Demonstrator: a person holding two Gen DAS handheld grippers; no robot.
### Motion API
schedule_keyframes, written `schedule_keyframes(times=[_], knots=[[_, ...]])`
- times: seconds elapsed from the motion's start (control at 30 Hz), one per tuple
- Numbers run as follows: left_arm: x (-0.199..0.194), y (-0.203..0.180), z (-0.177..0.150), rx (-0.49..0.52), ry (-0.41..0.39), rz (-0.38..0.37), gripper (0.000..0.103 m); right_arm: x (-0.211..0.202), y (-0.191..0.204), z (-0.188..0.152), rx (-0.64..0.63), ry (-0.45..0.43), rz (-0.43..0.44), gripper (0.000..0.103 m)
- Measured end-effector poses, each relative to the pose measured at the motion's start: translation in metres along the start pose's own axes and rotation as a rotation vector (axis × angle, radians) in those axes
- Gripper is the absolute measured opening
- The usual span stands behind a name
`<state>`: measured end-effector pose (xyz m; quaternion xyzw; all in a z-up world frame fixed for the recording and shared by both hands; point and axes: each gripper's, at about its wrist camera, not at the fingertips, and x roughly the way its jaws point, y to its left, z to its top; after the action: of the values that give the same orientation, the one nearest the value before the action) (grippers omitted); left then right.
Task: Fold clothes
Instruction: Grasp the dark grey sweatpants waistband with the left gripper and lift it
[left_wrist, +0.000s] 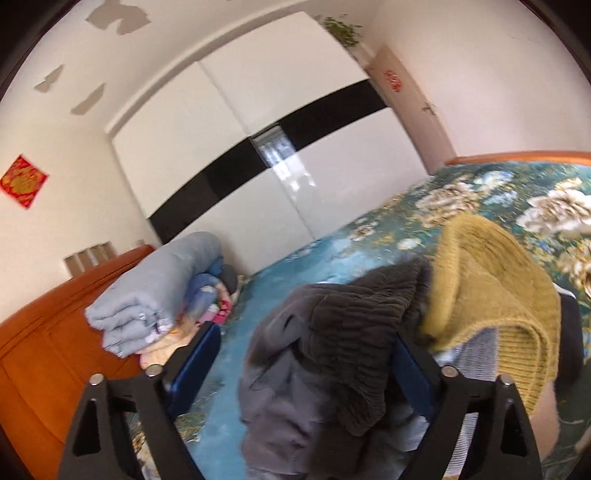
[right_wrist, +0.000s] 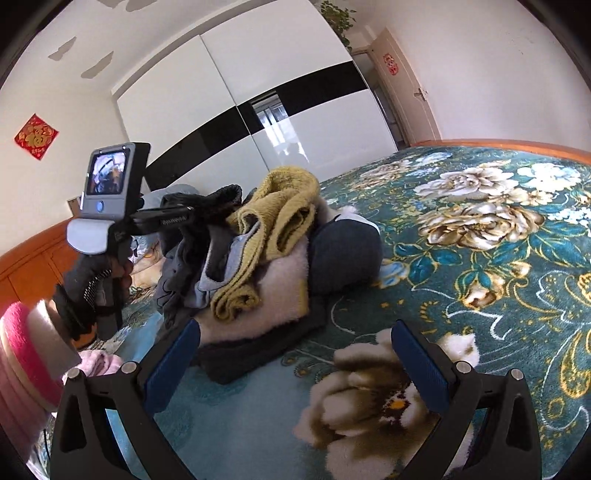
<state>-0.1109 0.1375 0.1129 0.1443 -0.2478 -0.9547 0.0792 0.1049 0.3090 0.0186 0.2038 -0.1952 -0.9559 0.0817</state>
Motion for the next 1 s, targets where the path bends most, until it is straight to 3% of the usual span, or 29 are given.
schedule_keyframes(times=[0.1,0.13,0.17,0.23,0.3,0.37,0.57,0.73,0.87,1.0], knots=[[0.008,0.018,-0.002,-0.034,0.049,0.068,0.069,-0.002,-0.001,0.002,0.005,-0.001,0.006,0.103],[0.011,0.025,-0.005,-0.045,0.072,0.088,0.054,-0.002,-0.002,0.002,0.01,0.003,0.012,0.103],[0.013,0.03,-0.007,-0.053,0.102,0.103,0.03,-0.001,-0.004,0.002,0.017,0.01,0.015,0.103],[0.018,0.043,-0.013,-0.092,0.171,0.092,0.01,0.0,-0.006,0.002,0.03,0.022,0.022,0.103],[0.014,0.061,-0.016,-0.165,0.209,0.053,0.01,0.0,-0.005,0.001,0.036,0.037,0.028,0.103],[-0.006,0.083,-0.009,-0.224,0.194,0.029,0.009,-0.004,-0.003,0.002,0.037,0.038,0.028,0.103],[-0.089,0.142,0.039,-0.291,0.062,-0.016,0.008,-0.03,-0.002,0.006,0.051,-0.005,0.023,0.103],[-0.174,0.17,0.104,-0.256,-0.109,-0.007,0.007,-0.055,-0.007,0.005,0.073,-0.032,0.021,0.103],[-0.232,0.168,0.151,-0.261,-0.222,-0.066,0.007,-0.074,-0.012,0.006,0.081,-0.062,0.03,0.103],[-0.28,0.142,0.189,-0.255,-0.295,-0.214,0.007,-0.091,-0.017,0.003,0.087,-0.079,0.033,0.103]])
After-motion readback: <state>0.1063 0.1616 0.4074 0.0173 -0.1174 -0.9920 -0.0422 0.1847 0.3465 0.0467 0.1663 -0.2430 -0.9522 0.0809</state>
